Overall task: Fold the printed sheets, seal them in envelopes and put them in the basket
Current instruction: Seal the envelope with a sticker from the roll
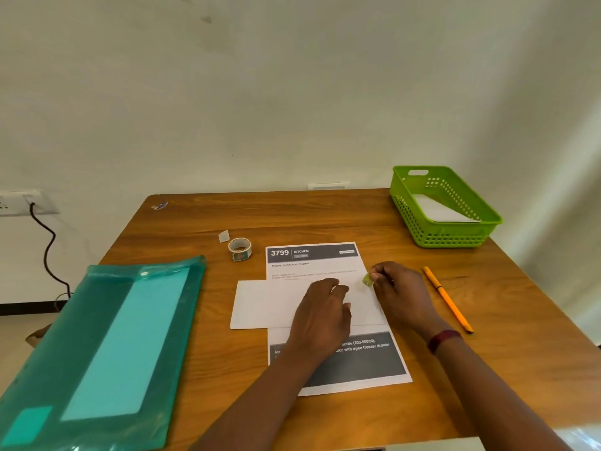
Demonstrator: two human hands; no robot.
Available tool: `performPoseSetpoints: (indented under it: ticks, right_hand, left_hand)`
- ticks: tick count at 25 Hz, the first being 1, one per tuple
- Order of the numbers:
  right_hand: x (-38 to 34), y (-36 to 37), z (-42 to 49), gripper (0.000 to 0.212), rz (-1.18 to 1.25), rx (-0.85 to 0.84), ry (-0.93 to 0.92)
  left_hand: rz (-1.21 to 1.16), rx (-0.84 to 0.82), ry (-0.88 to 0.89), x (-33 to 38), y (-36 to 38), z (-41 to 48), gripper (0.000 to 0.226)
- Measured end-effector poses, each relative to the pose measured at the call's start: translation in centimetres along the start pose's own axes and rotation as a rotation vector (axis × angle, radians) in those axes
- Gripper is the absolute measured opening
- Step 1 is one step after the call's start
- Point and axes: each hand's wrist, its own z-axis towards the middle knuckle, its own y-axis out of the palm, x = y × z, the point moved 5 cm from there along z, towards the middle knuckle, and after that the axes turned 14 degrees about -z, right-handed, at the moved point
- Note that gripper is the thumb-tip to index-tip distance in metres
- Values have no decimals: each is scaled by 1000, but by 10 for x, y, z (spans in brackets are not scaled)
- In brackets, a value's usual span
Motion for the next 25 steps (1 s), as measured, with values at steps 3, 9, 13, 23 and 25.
performPoseSetpoints:
  ticks: [3,9,13,23,25]
  right_hand:
    - [13,2,6,15,-102,-118,-16]
    - [13,7,18,18,-289,-150,-152]
    - [8,10,22,21,-411,-149,-226]
    - [-1,12,25,22,-536,-152,-271]
    - [-1,12,25,22,-540,-150,-267]
  left_hand:
    - [-2,2,21,10,11,10,39]
    - [-5,-34,108,14,30,15,34]
    - [-24,-41,93,10,33,15,37]
    - [14,-99,59,9,35,15,48]
    - [21,-98,63,8,35,16,47]
